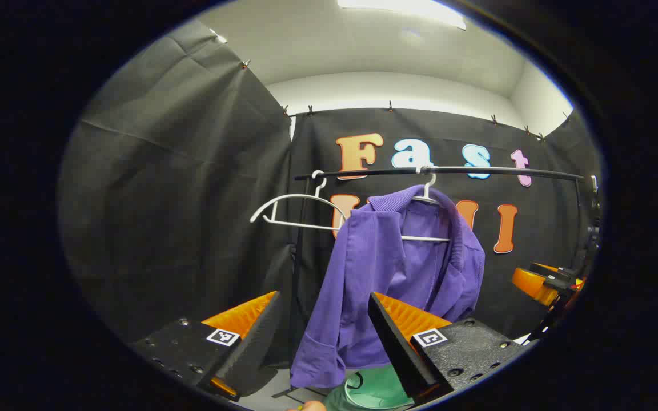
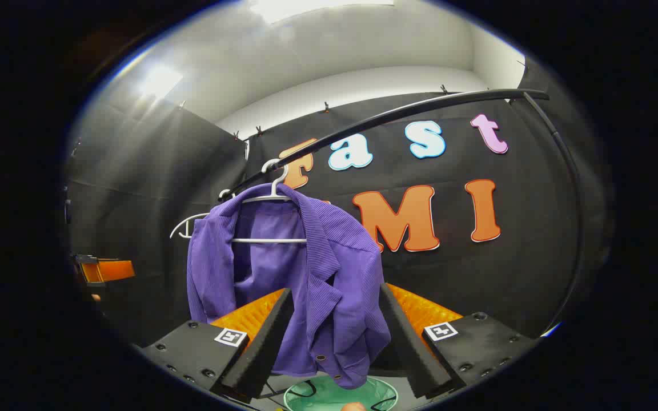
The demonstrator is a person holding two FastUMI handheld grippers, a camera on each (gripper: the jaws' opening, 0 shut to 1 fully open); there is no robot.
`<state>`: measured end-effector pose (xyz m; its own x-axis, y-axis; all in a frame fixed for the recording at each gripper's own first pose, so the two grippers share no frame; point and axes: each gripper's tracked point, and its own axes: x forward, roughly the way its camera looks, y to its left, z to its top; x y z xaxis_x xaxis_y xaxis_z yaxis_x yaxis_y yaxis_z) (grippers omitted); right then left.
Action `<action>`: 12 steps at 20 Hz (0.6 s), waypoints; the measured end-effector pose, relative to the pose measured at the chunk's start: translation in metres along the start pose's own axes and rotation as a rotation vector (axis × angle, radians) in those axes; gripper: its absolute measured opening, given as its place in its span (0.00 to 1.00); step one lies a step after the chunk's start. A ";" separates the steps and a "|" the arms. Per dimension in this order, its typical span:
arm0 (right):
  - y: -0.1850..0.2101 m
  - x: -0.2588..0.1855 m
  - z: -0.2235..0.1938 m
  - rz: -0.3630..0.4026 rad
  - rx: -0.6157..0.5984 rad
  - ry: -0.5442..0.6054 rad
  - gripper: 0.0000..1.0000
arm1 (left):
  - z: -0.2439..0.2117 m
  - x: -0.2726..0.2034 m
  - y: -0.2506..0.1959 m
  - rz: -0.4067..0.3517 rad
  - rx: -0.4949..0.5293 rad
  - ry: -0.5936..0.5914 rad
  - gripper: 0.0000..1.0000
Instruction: Grasp the clothes on the hanger with both hands and then place them into the laundry hamper below.
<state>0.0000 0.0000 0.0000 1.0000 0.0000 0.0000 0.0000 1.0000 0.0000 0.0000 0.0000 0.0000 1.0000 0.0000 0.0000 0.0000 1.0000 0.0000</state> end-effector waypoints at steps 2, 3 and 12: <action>-0.005 0.002 0.001 -0.008 0.003 0.004 0.97 | 0.002 0.006 -0.005 -0.007 0.006 0.002 0.92; -0.008 0.003 0.003 -0.015 0.003 0.001 0.97 | 0.001 0.006 -0.007 -0.013 0.008 0.002 0.92; -0.012 0.017 -0.011 -0.015 0.008 0.023 0.98 | -0.002 0.021 -0.022 -0.039 0.041 0.016 0.92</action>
<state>0.0170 -0.0116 -0.0107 0.9996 -0.0153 -0.0235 0.0155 0.9998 0.0081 0.0213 -0.0217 -0.0017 0.9991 -0.0389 -0.0164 0.0395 0.9984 0.0403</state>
